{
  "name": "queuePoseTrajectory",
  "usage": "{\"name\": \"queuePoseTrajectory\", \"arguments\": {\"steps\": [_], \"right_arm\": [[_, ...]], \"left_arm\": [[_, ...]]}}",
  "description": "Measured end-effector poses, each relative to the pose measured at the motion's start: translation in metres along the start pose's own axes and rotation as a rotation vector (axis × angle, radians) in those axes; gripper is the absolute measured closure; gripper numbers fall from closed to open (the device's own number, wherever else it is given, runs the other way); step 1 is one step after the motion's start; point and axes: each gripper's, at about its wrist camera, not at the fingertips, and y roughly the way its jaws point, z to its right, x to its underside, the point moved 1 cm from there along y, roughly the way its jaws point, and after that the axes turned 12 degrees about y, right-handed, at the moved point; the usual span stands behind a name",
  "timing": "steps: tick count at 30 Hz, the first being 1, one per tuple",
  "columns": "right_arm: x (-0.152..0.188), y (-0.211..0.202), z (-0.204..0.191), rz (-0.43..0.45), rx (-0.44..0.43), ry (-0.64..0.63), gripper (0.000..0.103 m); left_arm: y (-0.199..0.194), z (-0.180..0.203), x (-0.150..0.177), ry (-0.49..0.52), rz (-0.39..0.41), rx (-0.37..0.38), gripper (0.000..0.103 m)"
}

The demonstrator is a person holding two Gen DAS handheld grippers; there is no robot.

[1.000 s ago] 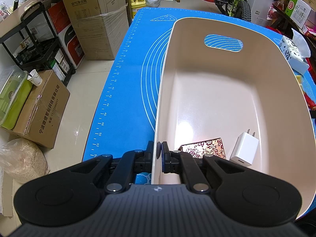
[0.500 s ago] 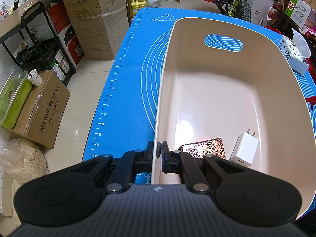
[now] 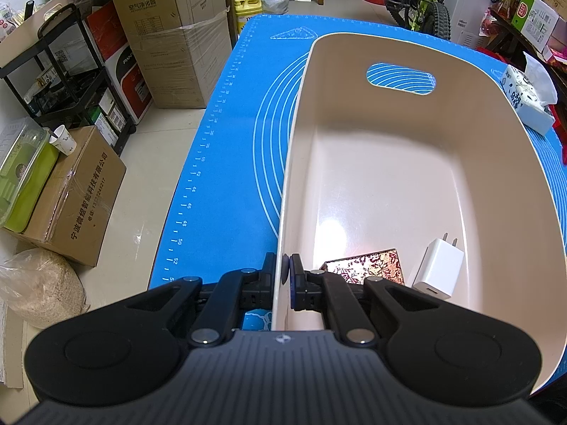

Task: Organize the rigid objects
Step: 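Carry the red toy figure into the basket and release it with the right tool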

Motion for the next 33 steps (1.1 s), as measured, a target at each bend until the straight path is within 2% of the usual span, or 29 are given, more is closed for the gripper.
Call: {"name": "queuePoseTrajectory", "arguments": {"steps": [11,15,24,33], "right_arm": [[-0.007,-0.027,-0.048,0.142,-0.15,0.058,0.068],[0.001,-0.023,-0.074,0.145,-0.223,0.035,0.068],[0.039,0.005,-0.126,0.052,-0.301,-0.053,0.068],[0.091,0.038,-0.164,-0.125,-0.286,-0.209,0.068]], "left_arm": [[0.0,0.0,0.0,0.002,0.0,0.0,0.094],[0.0,0.001,-0.001,0.003,0.0,0.0,0.094],[0.0,0.002,-0.001,0.002,0.002,0.002,0.094],[0.0,0.002,-0.001,0.001,0.002,0.002,0.094]]}}
